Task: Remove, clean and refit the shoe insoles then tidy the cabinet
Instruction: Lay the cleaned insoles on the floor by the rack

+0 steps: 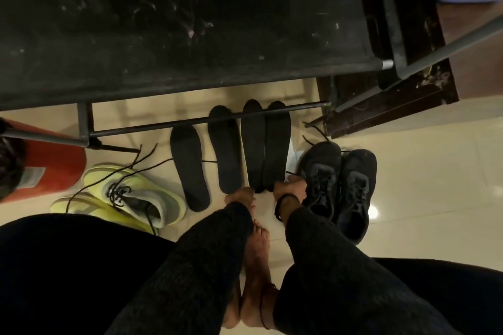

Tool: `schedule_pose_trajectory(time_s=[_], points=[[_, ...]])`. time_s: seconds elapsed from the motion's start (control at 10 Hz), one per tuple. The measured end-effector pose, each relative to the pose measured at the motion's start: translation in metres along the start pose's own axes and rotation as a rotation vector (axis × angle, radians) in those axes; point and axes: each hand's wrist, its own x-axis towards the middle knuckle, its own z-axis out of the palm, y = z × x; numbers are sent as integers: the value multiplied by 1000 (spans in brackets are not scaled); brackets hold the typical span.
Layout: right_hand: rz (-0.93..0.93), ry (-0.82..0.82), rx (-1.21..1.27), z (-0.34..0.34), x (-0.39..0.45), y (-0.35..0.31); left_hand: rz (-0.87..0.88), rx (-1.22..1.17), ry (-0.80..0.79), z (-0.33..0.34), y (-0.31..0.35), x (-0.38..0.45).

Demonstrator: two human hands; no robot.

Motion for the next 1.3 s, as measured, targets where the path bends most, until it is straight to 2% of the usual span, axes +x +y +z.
schedule_pose_trajectory(time_s=[0.1,0.2,0.3,0.4,0.5,0.6,0.7,0.8,1.0,1.3], points=[[5,-84,-181,-15,-14,-7,26,-19,-44,-2,2,-25],[-142,-207,-432,-35,-20,-17,75,-51,-42,-6,16,-57],[-199,-115,-528,-64,-44,-36,120,-77,9,-7,38,-86],[-299,-171,-696,-93,-76,-55,138,-100,9,-14,59,-125],[-291,-215,-690,-120,-103,-60,160,-91,-17,-27,64,-164],[-277,-356,-175,-142,-127,-53,195,-75,-53,-47,63,-212],[-85,-344,530,-168,-176,-51,219,-106,-122,-67,60,-272],[0,-272,822,-190,-224,-43,240,-98,-180,-88,49,-327],[-43,-268,929,-229,-299,-12,320,-152,-279,-131,4,-400],[-169,-280,907,-275,-349,23,457,-213,-283,-154,-43,-425]])
